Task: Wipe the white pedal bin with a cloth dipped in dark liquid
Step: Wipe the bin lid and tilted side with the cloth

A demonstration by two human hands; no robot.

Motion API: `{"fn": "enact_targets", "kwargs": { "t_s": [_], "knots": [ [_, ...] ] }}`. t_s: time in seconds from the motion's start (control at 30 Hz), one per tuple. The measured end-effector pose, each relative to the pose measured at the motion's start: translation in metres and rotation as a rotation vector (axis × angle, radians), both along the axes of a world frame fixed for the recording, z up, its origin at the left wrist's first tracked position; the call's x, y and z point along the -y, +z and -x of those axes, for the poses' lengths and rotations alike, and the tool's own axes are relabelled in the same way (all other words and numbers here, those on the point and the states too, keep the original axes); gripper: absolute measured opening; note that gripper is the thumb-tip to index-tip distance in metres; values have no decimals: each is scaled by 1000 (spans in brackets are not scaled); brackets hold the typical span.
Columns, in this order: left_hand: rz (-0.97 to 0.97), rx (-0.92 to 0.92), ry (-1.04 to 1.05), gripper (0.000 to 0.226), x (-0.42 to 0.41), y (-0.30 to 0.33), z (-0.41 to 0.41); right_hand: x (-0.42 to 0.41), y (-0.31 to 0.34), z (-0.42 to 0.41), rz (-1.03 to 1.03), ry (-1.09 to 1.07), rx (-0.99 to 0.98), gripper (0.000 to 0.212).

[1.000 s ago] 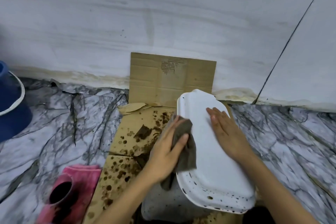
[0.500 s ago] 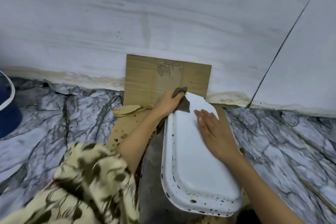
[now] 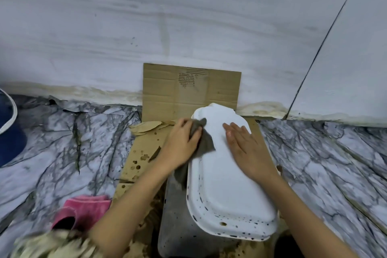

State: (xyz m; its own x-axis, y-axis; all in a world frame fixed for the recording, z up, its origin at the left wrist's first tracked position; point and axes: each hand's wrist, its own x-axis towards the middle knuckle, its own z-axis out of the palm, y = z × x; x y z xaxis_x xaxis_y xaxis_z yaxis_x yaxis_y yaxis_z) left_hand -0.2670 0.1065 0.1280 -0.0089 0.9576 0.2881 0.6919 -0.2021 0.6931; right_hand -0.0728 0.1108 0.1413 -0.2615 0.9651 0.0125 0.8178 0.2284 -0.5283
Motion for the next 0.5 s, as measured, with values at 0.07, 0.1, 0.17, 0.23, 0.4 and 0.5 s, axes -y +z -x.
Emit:
{"fn": "enact_targets", "kwargs": {
  "t_s": [0.07,0.1,0.17,0.23,0.4,0.5],
  "knots": [
    [78,0,26,33,-46,5,5,0,1,4,4,-4,11,48],
    [128,3,20,34,-65,7,6,-1,2,5,2,-5,14,48],
    [220,55,-18,35,-94,11,4,-2,5,8,4,-1,24,48],
    [248,179,-29,34,-101,14,-3,-2,5,9,8,1,38,48],
    [152,369,-69,33,-46,5,-10,-1,0,2,-18,-7,49,48],
    [12,278,-145,42,27,-1,-9,-6,-2,-5,-2,-15,31,48]
  ]
}}
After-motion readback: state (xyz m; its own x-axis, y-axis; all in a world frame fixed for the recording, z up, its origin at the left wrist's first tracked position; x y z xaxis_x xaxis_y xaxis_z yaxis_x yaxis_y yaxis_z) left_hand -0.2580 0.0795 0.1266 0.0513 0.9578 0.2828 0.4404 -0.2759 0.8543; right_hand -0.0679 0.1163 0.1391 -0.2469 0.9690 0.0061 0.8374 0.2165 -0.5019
